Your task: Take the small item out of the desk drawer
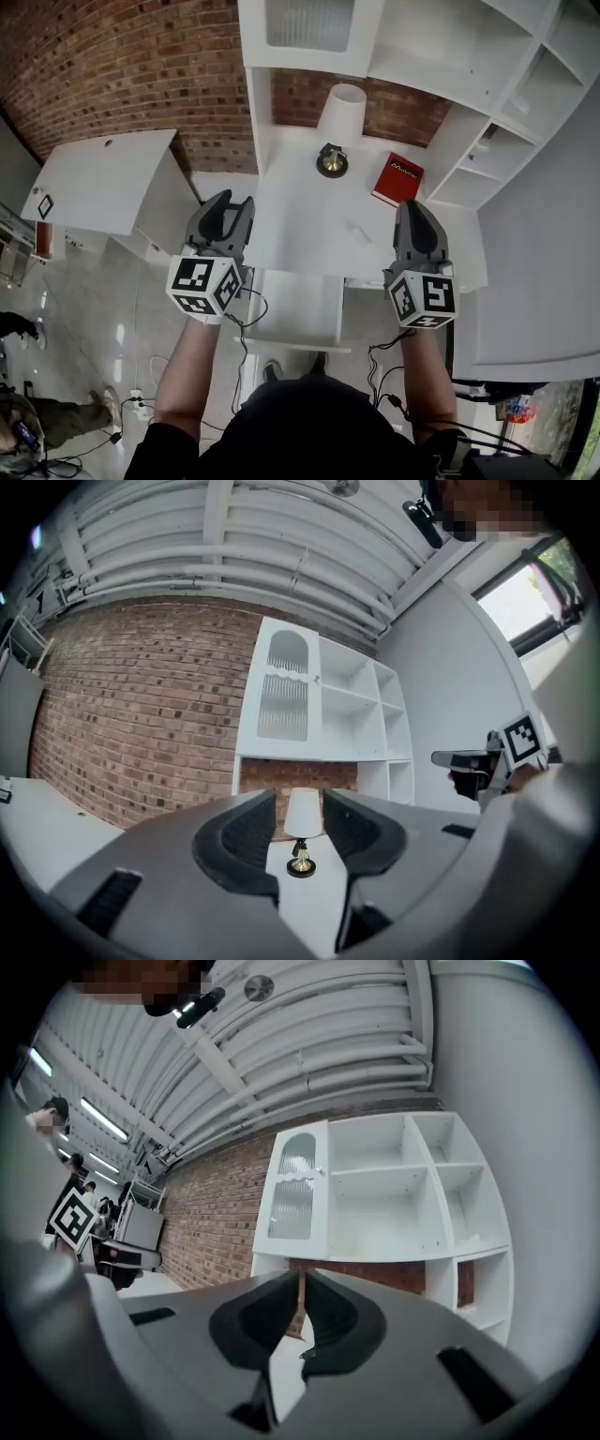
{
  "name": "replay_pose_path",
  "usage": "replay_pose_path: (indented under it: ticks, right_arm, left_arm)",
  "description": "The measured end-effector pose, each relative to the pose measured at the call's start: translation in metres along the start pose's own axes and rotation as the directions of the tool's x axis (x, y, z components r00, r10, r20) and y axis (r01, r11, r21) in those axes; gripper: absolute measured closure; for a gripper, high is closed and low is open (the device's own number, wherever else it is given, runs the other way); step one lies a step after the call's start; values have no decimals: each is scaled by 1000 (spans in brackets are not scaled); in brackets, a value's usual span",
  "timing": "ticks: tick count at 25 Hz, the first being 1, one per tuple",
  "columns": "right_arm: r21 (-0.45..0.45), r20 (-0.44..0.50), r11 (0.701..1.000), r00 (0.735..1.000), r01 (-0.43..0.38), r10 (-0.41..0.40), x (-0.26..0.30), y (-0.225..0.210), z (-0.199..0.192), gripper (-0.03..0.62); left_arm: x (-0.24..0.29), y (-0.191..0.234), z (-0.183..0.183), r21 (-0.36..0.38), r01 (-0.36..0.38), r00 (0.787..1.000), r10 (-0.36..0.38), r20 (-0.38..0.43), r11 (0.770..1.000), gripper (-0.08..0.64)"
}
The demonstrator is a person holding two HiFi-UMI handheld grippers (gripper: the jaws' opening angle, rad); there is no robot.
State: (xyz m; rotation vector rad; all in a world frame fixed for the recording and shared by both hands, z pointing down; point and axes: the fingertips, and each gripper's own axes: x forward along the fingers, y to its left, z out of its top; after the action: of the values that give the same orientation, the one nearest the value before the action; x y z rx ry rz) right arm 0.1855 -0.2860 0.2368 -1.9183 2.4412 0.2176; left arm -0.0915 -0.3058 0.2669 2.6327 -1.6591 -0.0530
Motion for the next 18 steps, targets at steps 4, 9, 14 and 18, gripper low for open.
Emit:
replay_pose_path:
  ticks: [4,9,14,18]
  right_arm:
    - [-60,29,997,999,41,-39,-19,10,18,577]
    - [-88,28,993,996,82,-80,-36,21,25,580]
    - [-87,14,990,994,108,-107,-48,34,21,580]
    - [-94,9,987,992,128,-127,-53,42,19,580]
  left_arm:
    - [-7,-6,16,27,35,999,-36,35,999,405]
    - [-16,-11,24,43,83,995,-85,50,996,405]
    - [-24,-5,23,39,115,992,-117,50,993,405]
    - [-28,0,18,31,135,990,-136,42,990,405]
